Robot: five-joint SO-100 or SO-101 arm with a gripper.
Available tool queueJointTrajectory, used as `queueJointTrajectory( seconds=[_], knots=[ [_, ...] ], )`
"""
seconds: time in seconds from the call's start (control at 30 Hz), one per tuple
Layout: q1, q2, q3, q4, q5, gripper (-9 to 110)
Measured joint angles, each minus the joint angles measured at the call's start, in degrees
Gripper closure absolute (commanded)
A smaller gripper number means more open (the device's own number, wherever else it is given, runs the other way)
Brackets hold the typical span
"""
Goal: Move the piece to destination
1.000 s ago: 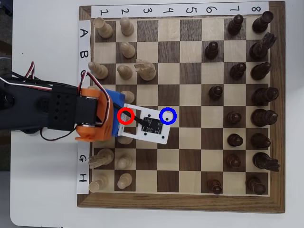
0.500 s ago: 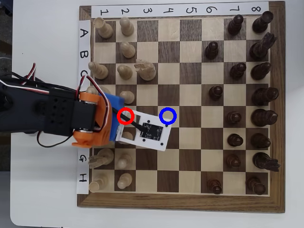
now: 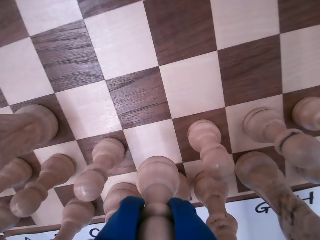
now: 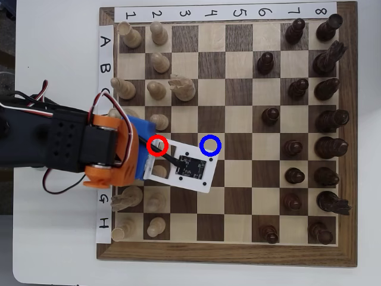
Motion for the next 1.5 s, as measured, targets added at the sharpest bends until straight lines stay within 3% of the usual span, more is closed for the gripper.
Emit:
queueJointTrajectory(
  seconds=[0.97, 1.5],
  knots=[
    [0.0, -0.4, -27.9, 11.3, 0.0, 101],
    [-0.1, -16.0, -47.7, 10.5, 0.0, 101]
  ],
)
